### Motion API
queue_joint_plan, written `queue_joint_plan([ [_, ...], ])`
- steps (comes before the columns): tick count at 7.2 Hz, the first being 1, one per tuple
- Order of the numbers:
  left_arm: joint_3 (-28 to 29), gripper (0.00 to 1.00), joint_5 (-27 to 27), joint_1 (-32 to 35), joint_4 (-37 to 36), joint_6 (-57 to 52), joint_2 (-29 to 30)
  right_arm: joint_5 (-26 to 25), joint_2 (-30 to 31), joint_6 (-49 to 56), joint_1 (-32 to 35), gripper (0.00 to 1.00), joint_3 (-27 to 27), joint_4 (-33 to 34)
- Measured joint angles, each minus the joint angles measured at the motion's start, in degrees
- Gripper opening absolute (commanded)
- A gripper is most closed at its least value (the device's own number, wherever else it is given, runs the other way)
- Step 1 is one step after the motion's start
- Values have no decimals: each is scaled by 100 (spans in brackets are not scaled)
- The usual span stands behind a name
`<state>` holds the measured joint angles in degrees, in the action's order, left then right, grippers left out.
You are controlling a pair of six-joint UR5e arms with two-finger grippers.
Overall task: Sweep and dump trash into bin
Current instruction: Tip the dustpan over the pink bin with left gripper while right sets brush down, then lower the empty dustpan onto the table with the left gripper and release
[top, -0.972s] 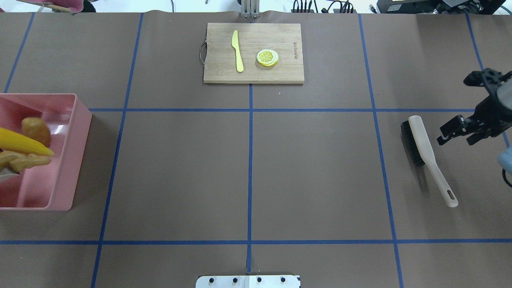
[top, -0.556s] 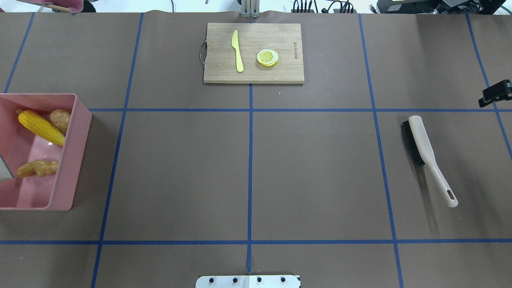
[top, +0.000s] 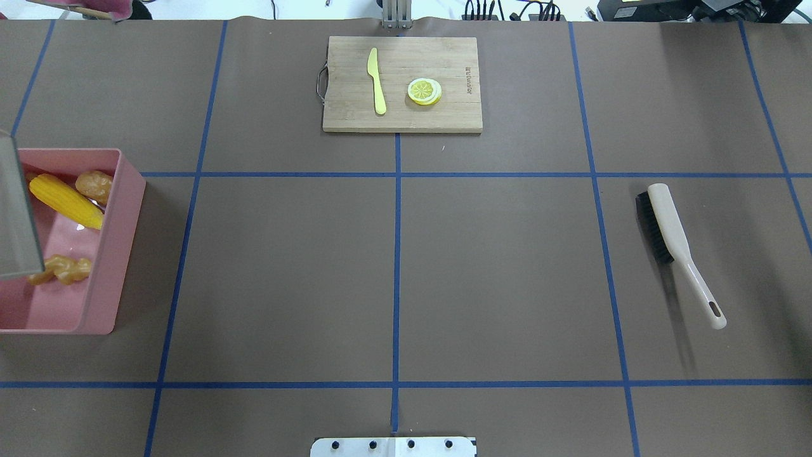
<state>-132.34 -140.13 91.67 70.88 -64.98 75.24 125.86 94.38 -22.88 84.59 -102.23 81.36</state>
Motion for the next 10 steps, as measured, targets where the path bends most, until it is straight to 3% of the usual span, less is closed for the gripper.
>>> queue_joint_plan([
  [3, 776, 0, -433, -1338, 2624, 692, 236, 500, 223, 596, 724, 100, 263, 60],
  [6, 1890, 0, 137, -3188, 4771, 2311, 1356, 631, -277, 691, 919, 100, 777, 97],
  [8, 3006, 0, 484, -4018, 5453, 2784, 2415, 639, -338, 689, 926, 100, 820, 92],
  [10, 3555, 0, 698, -4416, 5600, 3304, 3057, 634, -361, 689, 923, 100, 825, 94],
])
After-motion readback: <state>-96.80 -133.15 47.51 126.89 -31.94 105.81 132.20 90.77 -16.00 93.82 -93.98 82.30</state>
